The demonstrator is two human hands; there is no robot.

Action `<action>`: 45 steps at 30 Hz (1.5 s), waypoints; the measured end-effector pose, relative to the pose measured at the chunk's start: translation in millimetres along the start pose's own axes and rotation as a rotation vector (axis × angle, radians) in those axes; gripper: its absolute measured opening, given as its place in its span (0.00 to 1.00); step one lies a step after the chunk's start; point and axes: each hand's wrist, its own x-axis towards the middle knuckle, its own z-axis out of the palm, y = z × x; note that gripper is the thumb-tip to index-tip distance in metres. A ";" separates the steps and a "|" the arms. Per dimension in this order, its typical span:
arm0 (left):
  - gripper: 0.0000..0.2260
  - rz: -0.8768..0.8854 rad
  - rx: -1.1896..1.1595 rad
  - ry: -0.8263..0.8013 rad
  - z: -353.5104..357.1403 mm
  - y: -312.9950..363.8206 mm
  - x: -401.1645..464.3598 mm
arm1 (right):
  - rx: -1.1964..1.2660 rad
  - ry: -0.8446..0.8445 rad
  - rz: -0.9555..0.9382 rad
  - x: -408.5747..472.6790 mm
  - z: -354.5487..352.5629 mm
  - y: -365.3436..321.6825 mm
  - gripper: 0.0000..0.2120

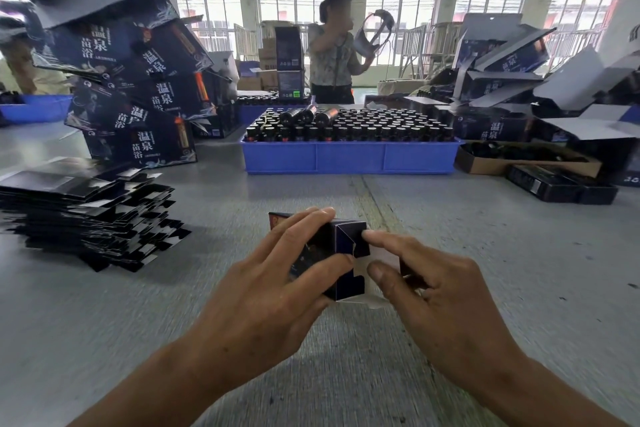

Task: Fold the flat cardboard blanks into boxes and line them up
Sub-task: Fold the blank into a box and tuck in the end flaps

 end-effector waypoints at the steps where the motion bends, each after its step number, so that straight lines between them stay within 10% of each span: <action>1: 0.23 0.001 0.014 -0.003 -0.3 0.8 0.4 | -0.004 0.001 -0.006 -0.1 0.0 0.5 0.20; 10: 0.26 -0.023 0.059 -0.004 -2.6 2.7 2.3 | -0.019 -0.044 -0.032 1.6 -1.9 0.2 0.17; 16: 0.26 -0.044 0.027 -0.035 -2.9 -5.6 -0.7 | -0.035 -0.335 0.074 0.7 -3.7 -2.3 0.39; 27: 0.24 0.015 0.027 -0.019 -2.8 2.7 1.1 | 0.032 0.004 0.048 -0.7 1.9 1.4 0.15; 38: 0.22 -0.004 0.097 -0.060 -9.0 4.6 5.2 | 0.146 -0.043 0.124 -1.2 0.0 -0.4 0.28; 45: 0.25 -0.040 0.077 -0.035 -5.7 2.6 1.9 | 0.277 -0.085 0.144 0.8 0.2 1.3 0.19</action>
